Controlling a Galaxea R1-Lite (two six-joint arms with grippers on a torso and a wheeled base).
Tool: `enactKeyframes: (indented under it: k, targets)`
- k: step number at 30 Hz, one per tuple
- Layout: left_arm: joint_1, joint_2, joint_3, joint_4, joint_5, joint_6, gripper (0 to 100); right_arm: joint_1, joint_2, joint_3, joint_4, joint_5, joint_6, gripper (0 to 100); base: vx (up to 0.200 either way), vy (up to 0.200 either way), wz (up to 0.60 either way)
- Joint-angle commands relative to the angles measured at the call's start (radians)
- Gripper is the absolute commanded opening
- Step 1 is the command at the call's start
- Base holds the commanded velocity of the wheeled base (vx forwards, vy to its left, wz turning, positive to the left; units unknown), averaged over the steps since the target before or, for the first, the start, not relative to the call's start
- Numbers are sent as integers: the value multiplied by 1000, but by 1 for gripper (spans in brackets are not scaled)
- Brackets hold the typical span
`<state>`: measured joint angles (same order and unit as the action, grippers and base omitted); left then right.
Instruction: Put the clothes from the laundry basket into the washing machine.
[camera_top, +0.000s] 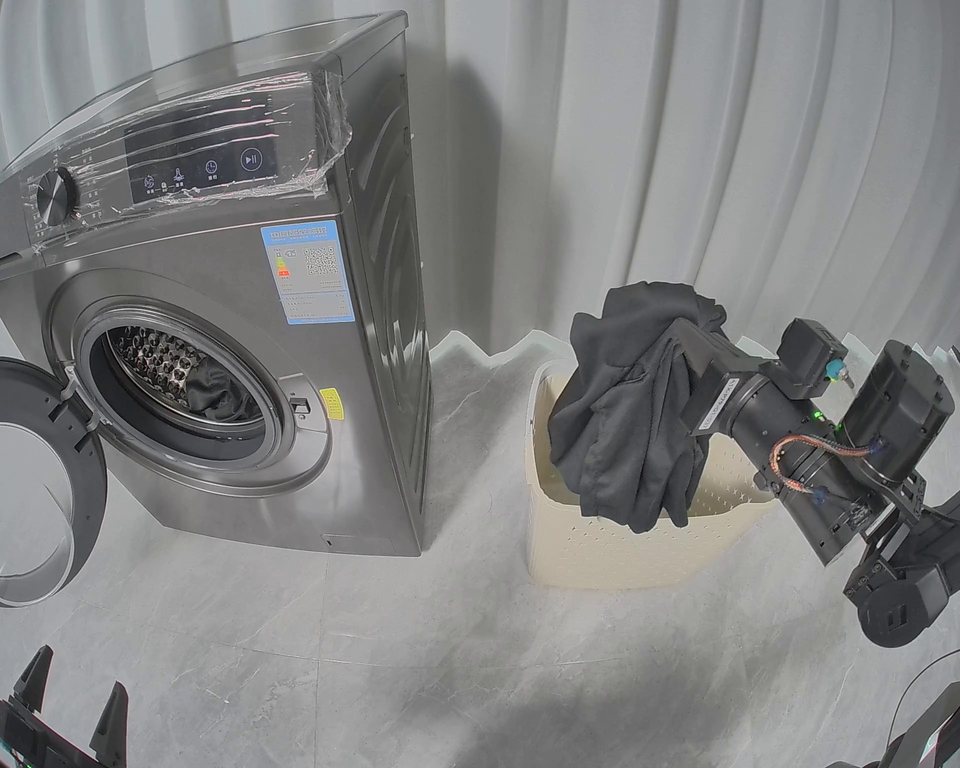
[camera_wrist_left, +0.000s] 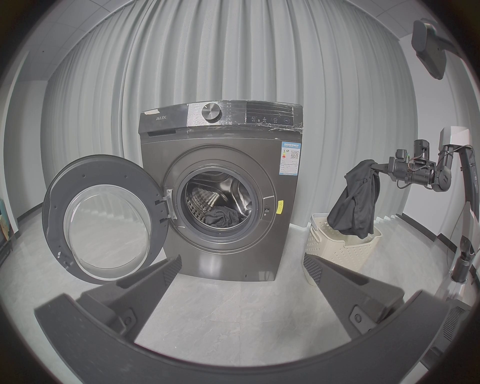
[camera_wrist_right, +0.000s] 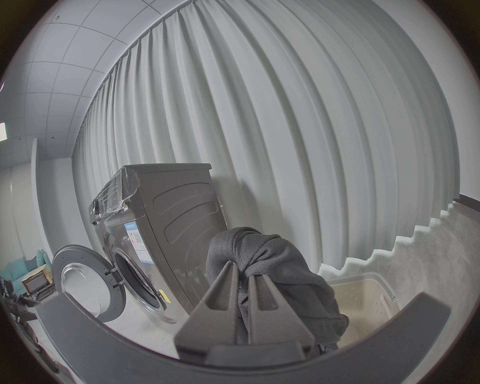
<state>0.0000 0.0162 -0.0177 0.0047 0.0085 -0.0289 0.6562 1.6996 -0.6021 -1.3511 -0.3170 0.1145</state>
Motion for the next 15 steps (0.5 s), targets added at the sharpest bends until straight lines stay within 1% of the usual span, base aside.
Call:
enactKeyframes:
  k: [1,8,13,15]
  targets:
    - [-2,-15,15,0,-1,1,100,7,-34,-1,1,-19,-1,0,0,0,0]
    - [-2,-15,15,0,-1,-2,100,7,-37,33,-2,-20,1,0,-200,0,0]
    - [-2,-15,15,1,-1,-2,100,17,-46,35,-2,-20,1,0,0,0,0]
    - [-2,-15,15,1,-1,-5,100,28,-47,41,-2,-20,1,0,0,200,0]
